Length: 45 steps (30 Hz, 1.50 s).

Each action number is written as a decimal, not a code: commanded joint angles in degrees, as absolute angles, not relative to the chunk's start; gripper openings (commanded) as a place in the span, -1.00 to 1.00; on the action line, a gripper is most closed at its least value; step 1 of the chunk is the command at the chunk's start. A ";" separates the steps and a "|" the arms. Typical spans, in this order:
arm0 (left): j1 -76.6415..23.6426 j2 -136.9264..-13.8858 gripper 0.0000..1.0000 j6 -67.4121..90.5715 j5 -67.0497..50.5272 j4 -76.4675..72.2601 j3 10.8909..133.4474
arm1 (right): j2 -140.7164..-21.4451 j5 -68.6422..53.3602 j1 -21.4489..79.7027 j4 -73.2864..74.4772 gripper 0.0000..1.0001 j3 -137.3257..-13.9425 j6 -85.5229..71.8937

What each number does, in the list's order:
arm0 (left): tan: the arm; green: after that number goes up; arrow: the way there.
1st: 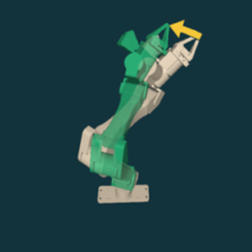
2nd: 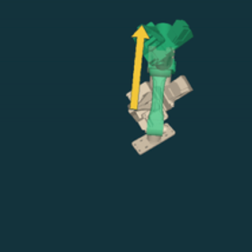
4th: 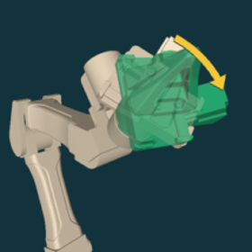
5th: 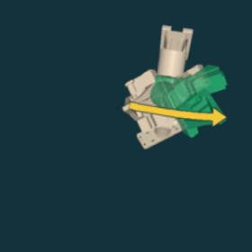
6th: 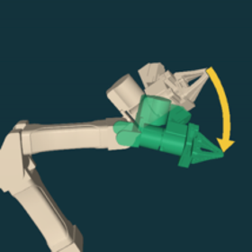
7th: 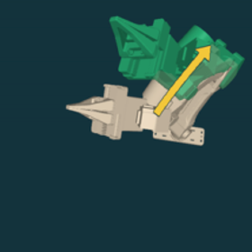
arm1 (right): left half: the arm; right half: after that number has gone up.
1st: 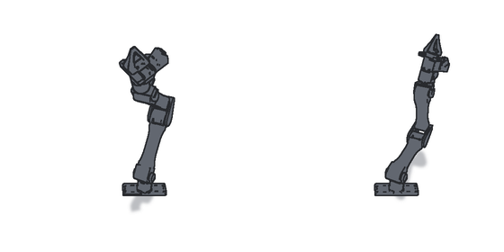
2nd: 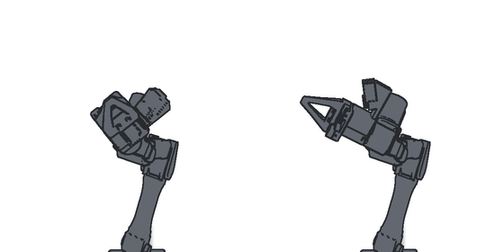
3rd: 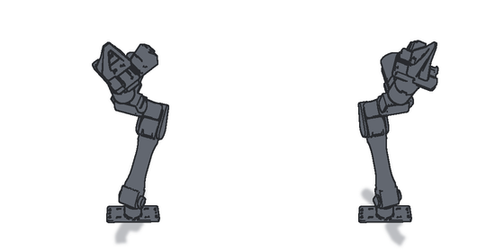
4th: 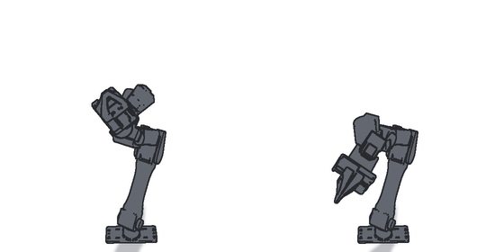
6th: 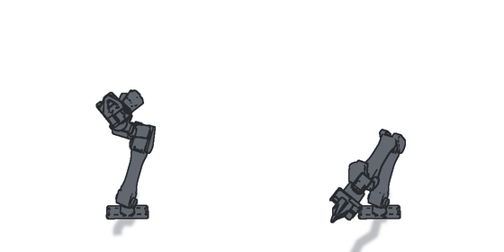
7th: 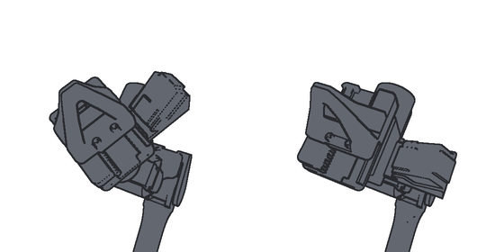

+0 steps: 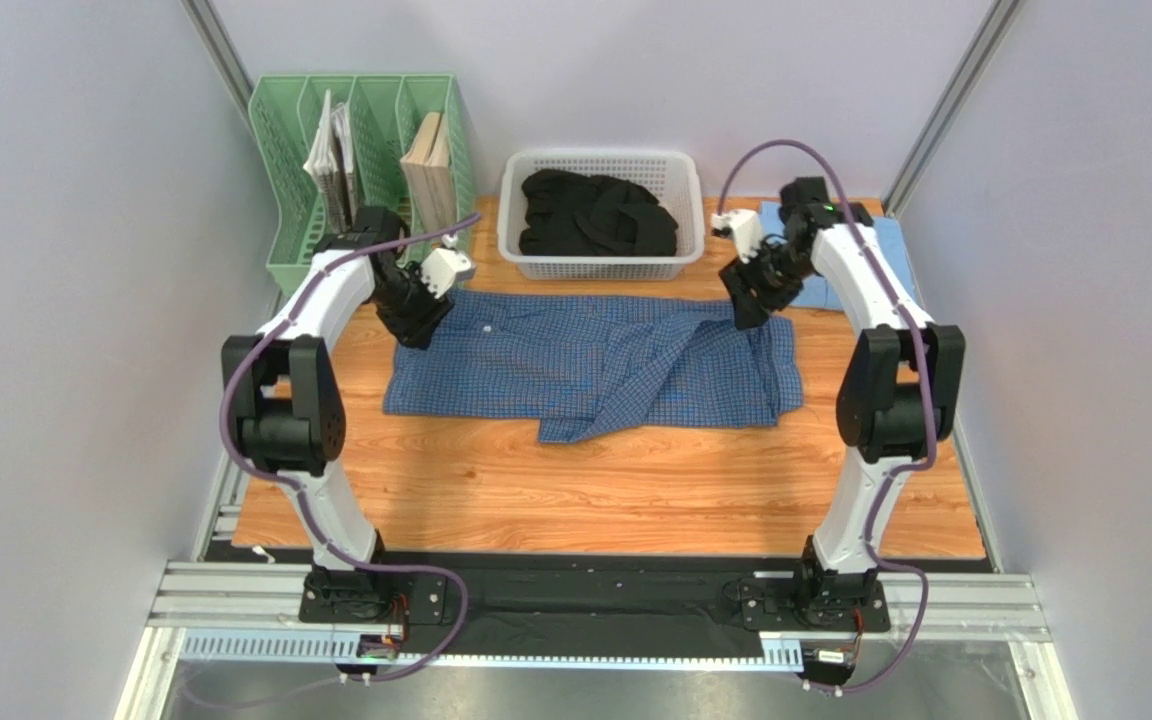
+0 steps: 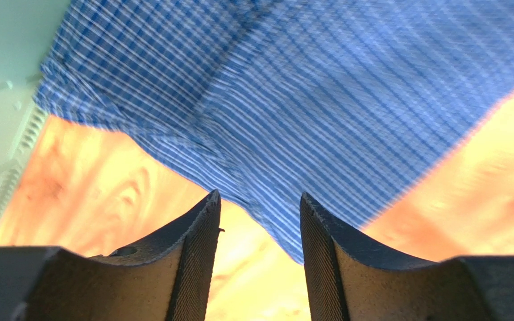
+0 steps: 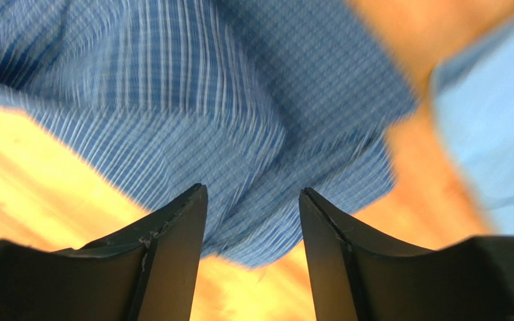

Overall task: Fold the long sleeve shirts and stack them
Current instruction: Fold the shirt

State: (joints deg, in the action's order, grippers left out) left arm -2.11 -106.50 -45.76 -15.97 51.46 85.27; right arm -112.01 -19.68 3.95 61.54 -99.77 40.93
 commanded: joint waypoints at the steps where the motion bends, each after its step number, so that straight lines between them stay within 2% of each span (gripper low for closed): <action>1: -2.11 -98.88 0.09 -42.01 -22.84 52.47 80.17 | -104.95 -26.72 1.41 68.56 0.13 -92.92 34.63; 6: -2.20 -100.63 0.11 -41.22 -23.03 51.07 75.06 | -104.94 -26.19 1.14 63.82 0.05 -81.58 31.82; 13: -2.20 -104.23 0.11 -39.99 -18.82 48.87 72.86 | -108.10 -21.37 0.53 59.42 0.00 -74.64 30.06; 17: -2.11 -106.61 -0.06 -40.95 -14.60 47.64 71.81 | -110.99 -13.99 -1.93 54.94 -0.41 -73.04 29.80; 23: -2.11 -108.28 -0.34 -42.71 -10.81 49.03 73.38 | -110.66 -8.17 -2.90 55.62 -0.55 -73.21 30.40; 25: -2.02 -106.45 -0.32 -43.85 -15.26 50.01 73.56 | -106.72 -12.64 -2.81 56.60 -0.51 -72.95 31.98; 30: -2.11 -94.60 0.09 -47.90 -32.67 55.45 72.33 | -93.80 -26.60 -0.27 58.80 0.02 -70.67 40.41; 34: -2.02 -90.80 0.18 -44.75 -43.13 59.24 74.18 | -83.70 -27.33 9.38 54.77 0.22 -69.70 42.28; 36: -2.02 -88.43 0.20 -42.55 -44.99 58.19 73.66 | -81.40 -25.41 17.11 50.12 0.38 -69.09 42.71; 37: -1.93 -87.72 0.21 -39.84 -46.65 56.62 72.87 | -79.99 -24.10 20.01 46.36 0.53 -68.21 42.89; 38: -1.85 -86.67 0.21 -38.51 -47.37 55.82 72.60 | -79.63 -21.47 26.22 44.58 0.58 -67.86 43.85; 40: -1.06 -85.96 0.22 -33.69 -49.83 53.19 72.16 | -79.63 -19.61 31.79 41.50 0.74 -66.89 44.82; 45: 3.94 -84.64 0.22 -24.36 -55.80 47.29 71.02 | -86.28 -16.53 45.95 36.13 0.64 -66.80 48.77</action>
State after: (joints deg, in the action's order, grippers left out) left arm -0.08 -86.61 -33.74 -46.98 53.17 72.12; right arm -81.54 -19.79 39.70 42.81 -67.68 44.03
